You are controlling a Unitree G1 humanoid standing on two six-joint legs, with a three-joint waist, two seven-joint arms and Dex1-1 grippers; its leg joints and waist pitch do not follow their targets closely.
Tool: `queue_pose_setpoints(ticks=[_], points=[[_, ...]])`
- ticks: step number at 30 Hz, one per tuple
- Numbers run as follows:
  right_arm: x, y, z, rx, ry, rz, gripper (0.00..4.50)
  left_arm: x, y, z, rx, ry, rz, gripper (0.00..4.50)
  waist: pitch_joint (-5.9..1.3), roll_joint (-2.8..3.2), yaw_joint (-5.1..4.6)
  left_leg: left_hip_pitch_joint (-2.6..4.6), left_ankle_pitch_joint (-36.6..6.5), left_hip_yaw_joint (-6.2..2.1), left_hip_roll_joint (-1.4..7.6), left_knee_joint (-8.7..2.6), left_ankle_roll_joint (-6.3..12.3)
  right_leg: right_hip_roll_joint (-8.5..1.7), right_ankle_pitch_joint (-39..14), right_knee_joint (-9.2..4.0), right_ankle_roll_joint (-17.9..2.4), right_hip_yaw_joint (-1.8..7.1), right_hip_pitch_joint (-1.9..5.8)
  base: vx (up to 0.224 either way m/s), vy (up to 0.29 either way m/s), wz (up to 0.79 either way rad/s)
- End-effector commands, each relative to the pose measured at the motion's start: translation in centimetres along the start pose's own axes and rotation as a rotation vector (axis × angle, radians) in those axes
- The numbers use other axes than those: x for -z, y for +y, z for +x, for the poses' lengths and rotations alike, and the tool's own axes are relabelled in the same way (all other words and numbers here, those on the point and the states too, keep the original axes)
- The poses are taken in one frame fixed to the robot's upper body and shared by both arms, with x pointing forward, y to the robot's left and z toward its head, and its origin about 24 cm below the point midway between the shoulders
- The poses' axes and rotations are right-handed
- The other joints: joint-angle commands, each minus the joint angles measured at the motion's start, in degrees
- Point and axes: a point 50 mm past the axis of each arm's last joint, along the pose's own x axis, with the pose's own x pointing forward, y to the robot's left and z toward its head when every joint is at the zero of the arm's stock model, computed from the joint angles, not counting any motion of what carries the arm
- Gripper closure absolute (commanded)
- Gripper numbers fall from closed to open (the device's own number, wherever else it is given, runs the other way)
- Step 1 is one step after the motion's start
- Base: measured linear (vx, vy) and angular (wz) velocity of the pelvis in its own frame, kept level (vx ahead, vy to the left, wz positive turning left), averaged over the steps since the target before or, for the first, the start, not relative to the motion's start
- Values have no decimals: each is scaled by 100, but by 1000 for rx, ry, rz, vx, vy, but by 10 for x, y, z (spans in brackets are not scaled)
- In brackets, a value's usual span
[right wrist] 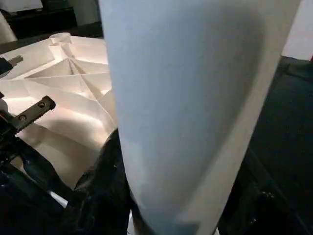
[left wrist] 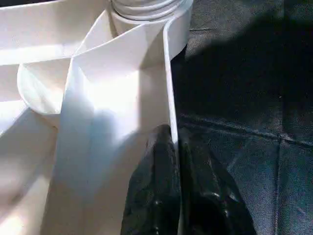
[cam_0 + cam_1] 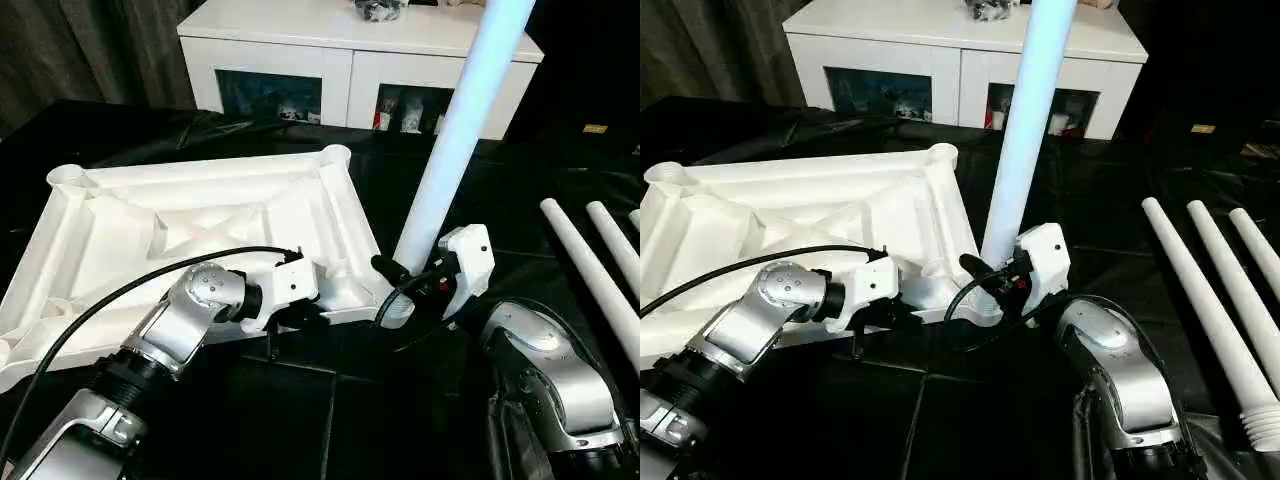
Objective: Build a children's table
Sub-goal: Rotate leg to tighten
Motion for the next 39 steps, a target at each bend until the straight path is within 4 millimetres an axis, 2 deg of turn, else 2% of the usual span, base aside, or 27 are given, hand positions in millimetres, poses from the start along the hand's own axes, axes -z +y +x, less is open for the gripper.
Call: queue_pose_setpoints(ticks=[1,4,7,10,11,12,14,15,16,17,18,19,20,21,22,23,24,25,27,28,29,31,34,35,37,39], points=[[53,3,-7,9,247,93,265,-3,5,-2,-45,-46,-7,450,-157,-20,4,116,-1983,-217,458,-578,-211,-468,-1871,-550,-996,305,31,0,0,0],[54,3,-6,25,248,83,265,-3,6,-2,-52,-48,-14,450,-158,-37,1,120,-2088,-222,457,-585,-240,-468,-1993,-563,-946,309,20,0,0,0],[51,-3,-3,92,219,78,265,-1,8,-2,-75,-56,-45,450,-150,-14,-5,129,-2220,-230,457,-594,-292,-471,-2092,-581,-932,315,-6,0,0,0],[47,-13,1,204,184,77,265,-3,15,-2,-153,-75,-110,450,-106,-27,-42,149,-2563,-246,432,-600,-398,-480,-2590,-618,-894,312,-50,0,0,0],[45,-16,2,237,173,79,265,-4,17,-1,-176,-81,-123,450,-97,-38,-48,167,-2758,-277,432,-599,-433,-498,-2990,-650,-795,311,-58,0,0,0],[43,-21,4,307,157,82,265,-7,21,1,-217,-96,-152,450,-102,-29,-49,166,-2774,-289,440,-612,-450,-498,-3061,-663,-720,315,-55,0,0,0],[43,-24,6,351,147,88,265,-10,22,2,-236,-108,-175,450,-114,-16,-47,187,-2764,-284,444,-619,-470,-489,-2908,-674,-738,315,-74,0,0,0],[41,-28,10,416,135,96,265,-15,23,6,-258,-126,-207,450,-138,-8,-42,188,-2620,-272,450,-629,-470,-476,-2563,-658,-790,309,-51,0,0,0],[41,-28,10,416,135,96,265,-15,23,6,-258,-126,-207,450,-138,-8,-42,188,-2620,-272,450,-629,-470,-476,-2563,-658,-790,309,-51,0,0,0],[41,-29,16,462,128,118,265,-20,24,11,-276,-135,-224,450,-166,-10,-47,160,-2269,-246,450,-650,-477,-431,-1801,-598,-920,289,-5,0,0,0],[40,-30,19,483,124,129,265,-23,24,14,-282,-138,-229,450,-168,-14,-45,141,-2037,-218,446,-650,-442,-420,-1370,-560,-1002,291,13,0,0,0],[40,-31,24,511,125,132,265,-28,24,18,-294,-138,-235,450,-169,-27,-54,131,-1983,-200,435,-644,-410,-422,-1300,-556,-1033,291,23,0,0,0],[40,-32,27,527,126,132,265,-30,24,20,-302,-136,-239,450,-180,-35,-54,106,-1820,-197,427,-629,-348,-436,-1244,-543,-1057,290,64,0,0,0],[40,-34,31,557,124,139,265,-34,24,24,-325,-130,-241,450,-201,-42,-46,136,-1633,-160,436,-599,-292,-437,-1058,-537,-1096,301,50,0,0,0],[40,-34,34,578,122,145,265,-36,25,27,-342,-125,-244,450,-191,-44,-50,136,-1590,-148,434,-589,-258,-435,-1026,-546,-1121,310,40,0,0,0],[40,-36,37,607,120,162,265,-41,25,32,-366,-122,-259,450,-205,-49,-40,149,-1488,-133,428,-572,-222,-433,-959,-534,-1159,310,57,0,0,0],[41,-37,42,649,124,180,265,-49,24,38,-394,-118,-273,450,-218,-75,-35,138,-1305,-123,430,-555,-158,-427,-755,-511,-1185,310,82,0,0,0],[41,-38,43,662,126,185,265,-51,24,40,-402,-117,-277,450,-216,-65,-28,140,-1220,-116,430,-543,-124,-430,-634,-505,-1216,313,77,0,0,0],[42,-38,46,679,127,196,265,-55,20,46,-411,-93,-251,450,-239,-79,-5,121,-853,-115,419,-509,40,-409,-99,-453,-1241,291,126,0,0,0],[42,-37,47,685,128,198,265,-56,19,49,-412,-77,-231,450,-239,-79,-5,121,-853,-115,419,-509,40,-409,-99,-453,-1241,291,126,58,4,-1],[43,-37,50,716,130,213,265,-60,11,59,-401,-27,-173,450,-243,-83,7,123,-698,-107,420,-493,152,-399,211,-429,-1265,282,136,0,0,0],[43,-37,51,731,133,217,265,-61,5,66,-386,-10,-157,450,-241,-81,11,139,-730,-100,431,-491,198,-401,232,-430,-1293,282,126,0,0,0],[44,-38,52,764,125,240,265,-63,-3,74,-361,-10,-184,450,-209,-84,11,176,-1300,-107,446,-551,-50,-390,-427,-497,-1216,284,96,0,0,0],[44,-39,53,772,118,249,265,-63,-3,75,-364,-12,-200,450,-201,-81,18,192,-1539,-121,447,-570,-169,-387,-684,-522,-1136,284,81,0,0,0],[44,-39,54,774,108,258,265,-64,-4,75,-368,-14,-210,450,-198,-87,7,187,-1698,-137,443,-586,-289,-379,-789,-532,-1033,285,72,0,0,0],[43,-39,56,758,94,267,265,-63,-2,72,-374,-14,-212,450,-206,-93,2,171,-1668,-139,430,-581,-308,-380,-657,-520,-978,287,79,0,0,0]])
